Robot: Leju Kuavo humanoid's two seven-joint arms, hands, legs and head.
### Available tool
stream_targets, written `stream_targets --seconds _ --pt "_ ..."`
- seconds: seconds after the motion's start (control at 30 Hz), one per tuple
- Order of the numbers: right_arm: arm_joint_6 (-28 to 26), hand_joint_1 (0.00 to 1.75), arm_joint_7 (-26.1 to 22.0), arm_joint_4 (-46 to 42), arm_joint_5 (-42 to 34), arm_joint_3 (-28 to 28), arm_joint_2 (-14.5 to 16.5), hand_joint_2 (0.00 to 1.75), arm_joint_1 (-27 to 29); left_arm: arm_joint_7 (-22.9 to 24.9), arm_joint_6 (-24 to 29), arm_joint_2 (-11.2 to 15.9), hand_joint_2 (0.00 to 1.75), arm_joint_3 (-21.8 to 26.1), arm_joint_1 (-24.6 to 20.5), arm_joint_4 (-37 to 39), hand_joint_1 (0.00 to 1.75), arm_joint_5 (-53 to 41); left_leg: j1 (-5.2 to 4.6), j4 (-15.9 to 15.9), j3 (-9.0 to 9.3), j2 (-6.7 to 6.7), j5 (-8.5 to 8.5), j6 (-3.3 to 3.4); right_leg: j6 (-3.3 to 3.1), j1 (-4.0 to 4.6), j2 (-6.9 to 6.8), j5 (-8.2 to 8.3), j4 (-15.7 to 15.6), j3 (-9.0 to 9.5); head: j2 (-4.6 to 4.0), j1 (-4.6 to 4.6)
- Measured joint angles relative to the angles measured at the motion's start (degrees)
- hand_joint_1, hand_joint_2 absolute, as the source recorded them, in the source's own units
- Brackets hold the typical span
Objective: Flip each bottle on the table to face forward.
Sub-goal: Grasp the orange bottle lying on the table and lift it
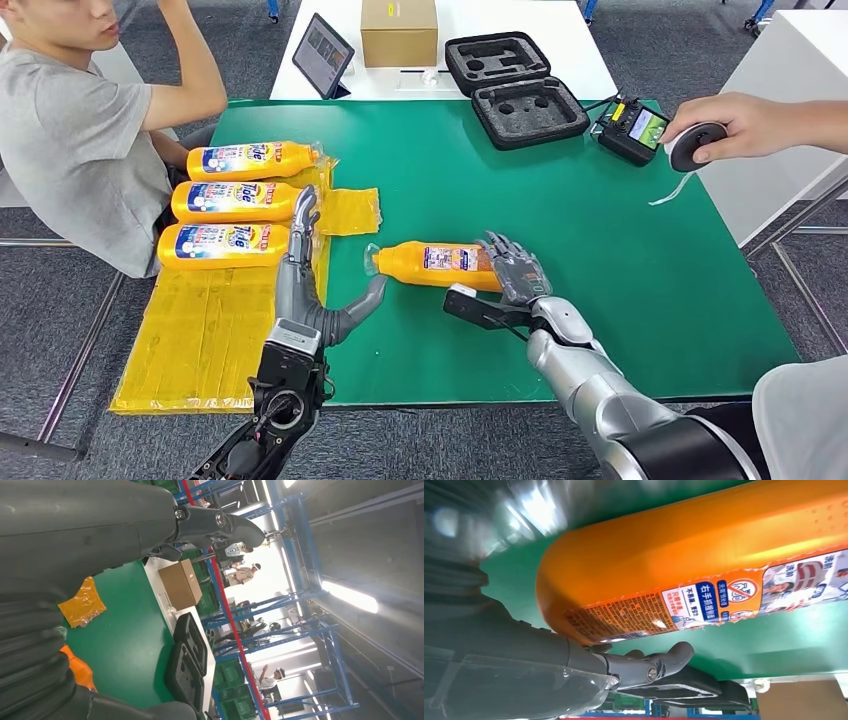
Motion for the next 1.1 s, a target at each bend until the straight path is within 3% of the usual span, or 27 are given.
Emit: stream_targets --seconds 0.6,0.83,1.1 --pt "-0.1 0.0 1.7 0.65 3.0 -0.68 -0.06 1.75 -0.59 0.0 -0.05 -0.14 1.75 -0.04 -0.61 0.55 0.0 0.14 0.0 0.0 0.0 0.0 0.0 0.0 0.0 0.0 0.0 0.0 0.0 0.0 0.0 0.01" --pt "-1.65 0.0 3.21 0.68 7.85 1.39 -0.09 1.75 -1.02 0.0 -0.58 -0.4 1.75 -0.12 -1.02 0.92 0.0 0.61 0.0 0.0 -0.01 0.0 0.0 0.0 0.0 0.0 0.0 0.0 0.0 -0.01 0.0 0.0" --pt "-2.07 0.0 3.35 0.68 7.97 2.2 -0.06 1.75 -1.41 0.0 -0.72 -0.48 1.75 -0.14 -1.24 1.29 0.0 0.79 0.0 0.0 -0.01 0.0 0.0 0.0 0.0 0.0 0.0 0.0 0.0 0.0 0.0 0.0"
